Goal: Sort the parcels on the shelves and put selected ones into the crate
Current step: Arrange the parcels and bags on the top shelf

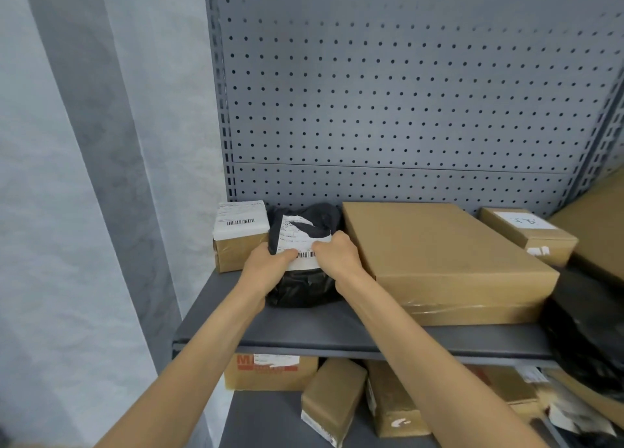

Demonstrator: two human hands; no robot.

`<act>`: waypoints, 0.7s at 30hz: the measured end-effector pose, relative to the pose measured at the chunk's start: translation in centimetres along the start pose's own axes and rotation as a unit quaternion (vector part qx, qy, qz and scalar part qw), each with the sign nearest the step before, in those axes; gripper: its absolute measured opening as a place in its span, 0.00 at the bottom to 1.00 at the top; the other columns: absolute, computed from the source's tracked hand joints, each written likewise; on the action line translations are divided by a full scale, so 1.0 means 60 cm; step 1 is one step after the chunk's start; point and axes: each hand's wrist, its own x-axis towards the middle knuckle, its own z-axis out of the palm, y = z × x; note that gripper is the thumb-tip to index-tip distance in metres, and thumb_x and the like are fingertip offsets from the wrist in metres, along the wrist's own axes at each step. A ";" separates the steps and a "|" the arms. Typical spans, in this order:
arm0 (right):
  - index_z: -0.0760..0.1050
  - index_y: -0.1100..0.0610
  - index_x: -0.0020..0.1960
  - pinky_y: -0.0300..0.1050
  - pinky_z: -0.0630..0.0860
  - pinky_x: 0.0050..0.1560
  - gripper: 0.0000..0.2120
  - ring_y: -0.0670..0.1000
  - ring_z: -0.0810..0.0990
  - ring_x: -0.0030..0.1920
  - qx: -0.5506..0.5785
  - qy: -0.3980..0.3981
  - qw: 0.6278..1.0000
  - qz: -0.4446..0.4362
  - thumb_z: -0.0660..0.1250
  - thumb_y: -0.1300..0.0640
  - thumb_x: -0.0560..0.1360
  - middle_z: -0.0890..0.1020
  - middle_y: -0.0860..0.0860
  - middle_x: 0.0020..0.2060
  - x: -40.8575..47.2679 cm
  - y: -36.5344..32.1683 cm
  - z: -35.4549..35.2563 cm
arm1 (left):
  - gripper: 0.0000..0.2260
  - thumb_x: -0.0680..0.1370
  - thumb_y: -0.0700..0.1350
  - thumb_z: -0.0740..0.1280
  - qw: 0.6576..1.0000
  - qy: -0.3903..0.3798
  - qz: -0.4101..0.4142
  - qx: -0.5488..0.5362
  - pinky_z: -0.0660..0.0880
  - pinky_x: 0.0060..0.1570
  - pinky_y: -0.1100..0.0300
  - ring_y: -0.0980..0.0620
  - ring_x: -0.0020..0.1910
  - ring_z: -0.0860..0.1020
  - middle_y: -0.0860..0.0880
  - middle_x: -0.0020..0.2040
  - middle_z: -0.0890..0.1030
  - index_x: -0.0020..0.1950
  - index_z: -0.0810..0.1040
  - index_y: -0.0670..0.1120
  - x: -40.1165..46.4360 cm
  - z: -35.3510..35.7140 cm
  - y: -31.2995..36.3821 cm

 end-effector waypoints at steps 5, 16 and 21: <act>0.68 0.66 0.66 0.45 0.73 0.52 0.17 0.57 0.76 0.58 -0.024 0.005 1.000 0.012 0.59 0.62 0.78 0.76 0.59 0.62 0.008 0.010 0.009 | 0.10 0.75 0.41 0.68 1.000 0.000 -0.013 0.012 0.76 0.59 0.51 0.48 0.54 0.80 0.49 0.55 0.82 0.55 0.78 0.47 0.015 0.004 -0.010; 0.65 0.63 0.71 0.50 0.69 0.60 0.22 0.59 0.67 0.68 -0.190 0.051 0.971 -0.138 0.61 0.61 0.78 0.71 0.58 0.67 -0.007 -0.024 0.008 | 0.16 0.74 0.50 0.67 0.924 0.270 0.134 0.237 0.69 0.59 0.50 0.42 0.61 0.69 0.45 0.60 0.73 0.60 0.75 0.47 0.034 -0.051 0.022; 0.67 0.61 0.71 0.49 0.72 0.58 0.21 0.58 0.68 0.68 -0.205 0.035 0.966 -0.155 0.61 0.58 0.80 0.72 0.57 0.67 -0.019 -0.031 0.007 | 0.21 0.74 0.57 0.67 0.888 0.211 0.121 0.391 0.65 0.61 0.48 0.40 0.67 0.63 0.46 0.69 0.68 0.65 0.76 0.51 0.059 -0.071 0.016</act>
